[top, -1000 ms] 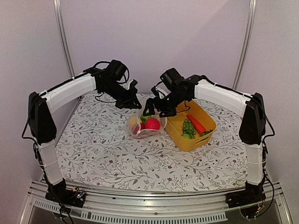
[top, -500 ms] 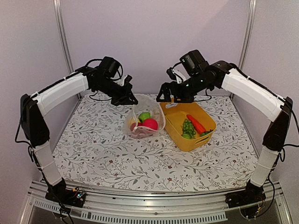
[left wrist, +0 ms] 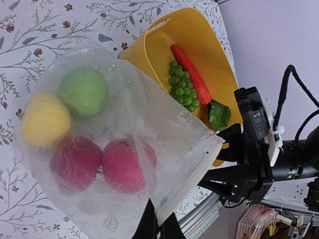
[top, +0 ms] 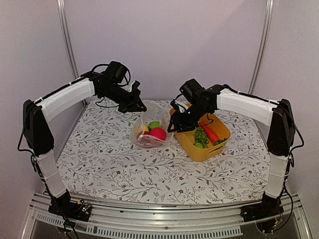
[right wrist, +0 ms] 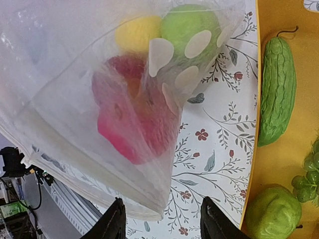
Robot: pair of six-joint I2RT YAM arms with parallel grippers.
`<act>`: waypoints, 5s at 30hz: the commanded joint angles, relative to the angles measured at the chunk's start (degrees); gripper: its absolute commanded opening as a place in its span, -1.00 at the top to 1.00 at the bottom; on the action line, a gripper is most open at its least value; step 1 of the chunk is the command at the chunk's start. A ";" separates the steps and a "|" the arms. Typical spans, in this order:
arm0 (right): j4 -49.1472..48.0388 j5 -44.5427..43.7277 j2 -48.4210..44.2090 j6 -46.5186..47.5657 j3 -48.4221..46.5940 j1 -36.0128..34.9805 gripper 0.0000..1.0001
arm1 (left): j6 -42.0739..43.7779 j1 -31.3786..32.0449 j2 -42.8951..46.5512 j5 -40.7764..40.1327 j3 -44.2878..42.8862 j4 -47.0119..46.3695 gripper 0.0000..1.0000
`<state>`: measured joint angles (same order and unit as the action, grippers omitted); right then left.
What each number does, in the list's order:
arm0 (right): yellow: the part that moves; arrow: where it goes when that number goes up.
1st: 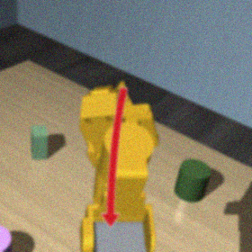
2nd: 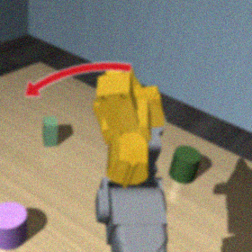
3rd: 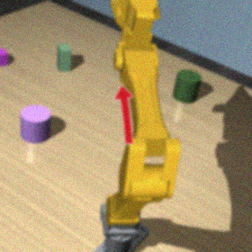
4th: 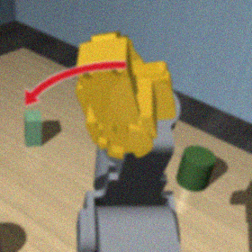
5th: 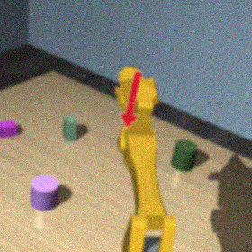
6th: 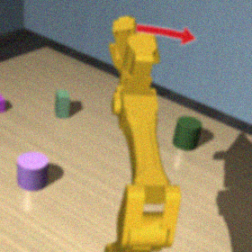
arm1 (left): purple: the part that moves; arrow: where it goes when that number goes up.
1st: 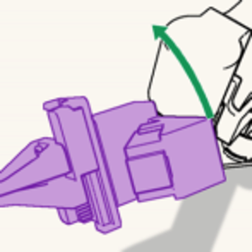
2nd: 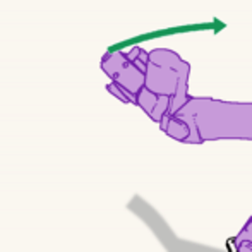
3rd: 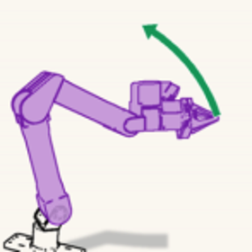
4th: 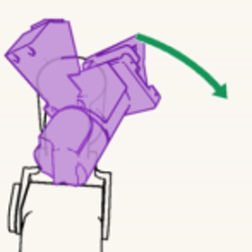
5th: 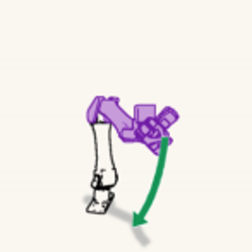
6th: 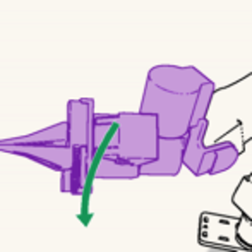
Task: Place the food in the zip-top bag and seal the zipper
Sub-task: Adjust the zipper food storage bag at the center of the board, then pick up the fake fruit from the bin.
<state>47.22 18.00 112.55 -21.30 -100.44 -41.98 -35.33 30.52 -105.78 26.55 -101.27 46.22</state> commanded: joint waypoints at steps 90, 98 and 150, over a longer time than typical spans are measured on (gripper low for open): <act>12.07 -14.23 9.41 11.16 0.85 13.32 -0.13 | 5.13 0.17 -4.08 -2.41 -10.31 9.24 1.00; 13.32 -13.26 11.27 12.89 1.30 13.32 -0.06 | 5.00 0.17 -4.90 -2.35 -10.80 9.24 1.00; 12.44 -7.13 -6.06 11.07 -10.82 8.40 1.00 | 4.81 0.14 -6.11 -1.85 -11.49 8.45 1.00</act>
<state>57.01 8.25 110.74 -8.40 -106.10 -32.16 -30.24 30.61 -110.50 24.03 -111.42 55.18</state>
